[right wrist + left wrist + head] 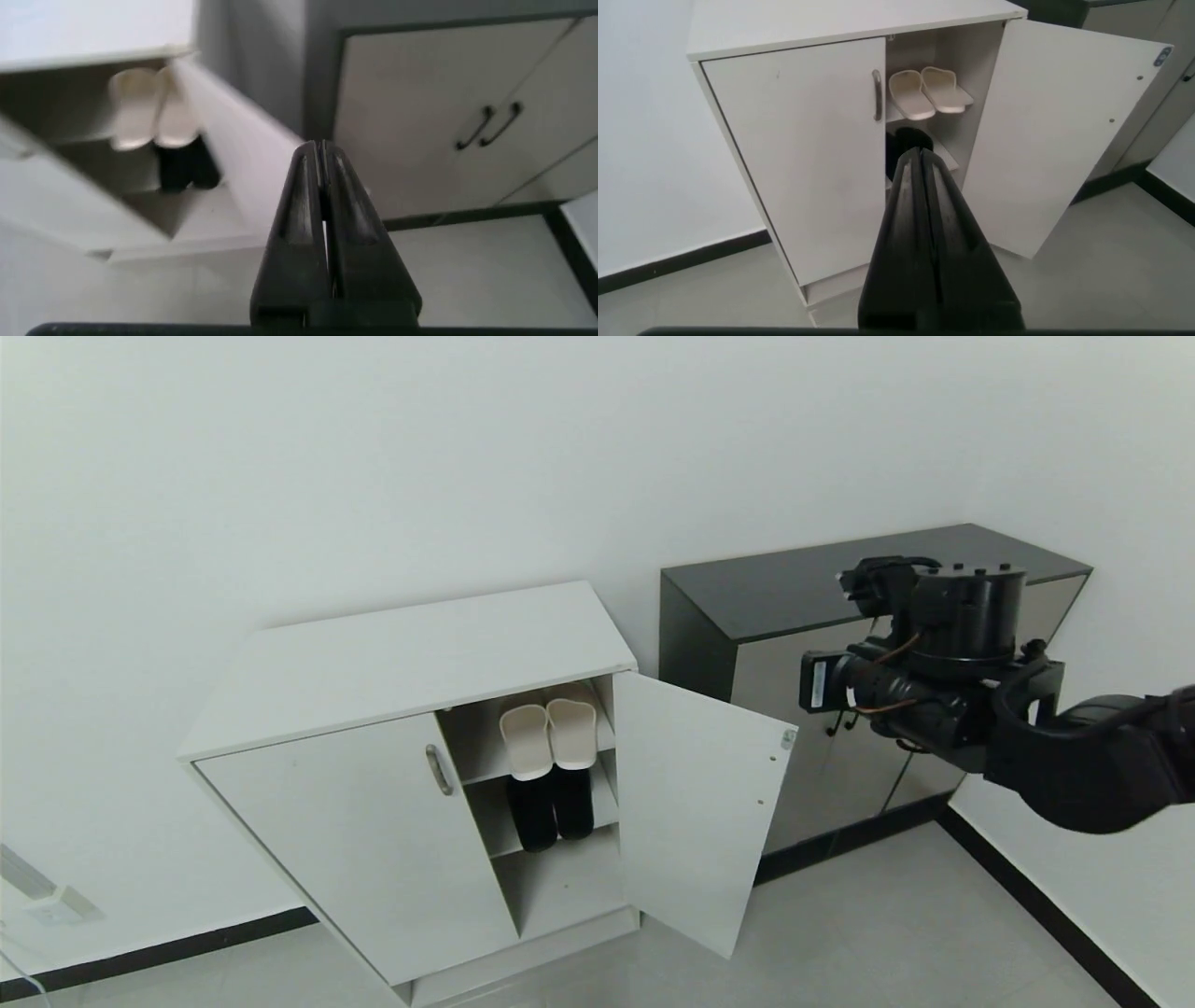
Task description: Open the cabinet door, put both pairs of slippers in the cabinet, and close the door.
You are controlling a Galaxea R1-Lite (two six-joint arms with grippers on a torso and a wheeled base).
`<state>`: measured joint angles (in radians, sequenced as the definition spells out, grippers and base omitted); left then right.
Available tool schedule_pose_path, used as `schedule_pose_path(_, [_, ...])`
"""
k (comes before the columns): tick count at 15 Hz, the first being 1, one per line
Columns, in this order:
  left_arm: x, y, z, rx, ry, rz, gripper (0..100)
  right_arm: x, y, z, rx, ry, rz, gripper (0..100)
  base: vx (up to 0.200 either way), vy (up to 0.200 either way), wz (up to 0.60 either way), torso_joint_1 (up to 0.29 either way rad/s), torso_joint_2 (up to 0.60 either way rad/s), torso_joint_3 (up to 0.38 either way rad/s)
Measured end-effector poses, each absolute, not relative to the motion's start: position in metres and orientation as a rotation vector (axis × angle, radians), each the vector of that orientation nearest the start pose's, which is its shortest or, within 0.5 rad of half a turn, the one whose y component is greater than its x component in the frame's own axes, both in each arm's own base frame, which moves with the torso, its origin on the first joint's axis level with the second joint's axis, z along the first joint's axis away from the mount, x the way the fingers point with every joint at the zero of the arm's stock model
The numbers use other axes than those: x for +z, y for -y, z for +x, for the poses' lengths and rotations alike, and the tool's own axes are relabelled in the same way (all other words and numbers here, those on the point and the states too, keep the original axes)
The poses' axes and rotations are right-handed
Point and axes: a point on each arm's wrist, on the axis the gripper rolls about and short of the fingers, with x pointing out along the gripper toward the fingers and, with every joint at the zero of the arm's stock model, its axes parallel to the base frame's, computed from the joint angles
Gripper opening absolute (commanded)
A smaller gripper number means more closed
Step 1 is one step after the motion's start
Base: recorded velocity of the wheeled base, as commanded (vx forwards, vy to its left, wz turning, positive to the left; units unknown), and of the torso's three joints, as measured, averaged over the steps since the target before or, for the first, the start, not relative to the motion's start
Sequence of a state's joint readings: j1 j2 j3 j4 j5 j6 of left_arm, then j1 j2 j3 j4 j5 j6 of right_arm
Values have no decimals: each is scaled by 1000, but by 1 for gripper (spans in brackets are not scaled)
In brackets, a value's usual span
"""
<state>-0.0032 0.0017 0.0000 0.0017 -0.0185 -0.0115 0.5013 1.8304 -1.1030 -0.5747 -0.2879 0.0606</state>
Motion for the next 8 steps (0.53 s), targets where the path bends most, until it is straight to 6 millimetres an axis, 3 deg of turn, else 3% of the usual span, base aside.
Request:
schedule_pose_path(4, [75, 0, -23, -22, -3, -12, 0, 207, -157, 368, 152, -162, 2, 0, 0, 0, 0, 0, 0, 0])
schedule_pose_path(8, [75, 0, -23, -21, -4, -12, 0, 187, -156, 395, 147, -190, 2, 0, 0, 0, 0, 0, 0, 0])
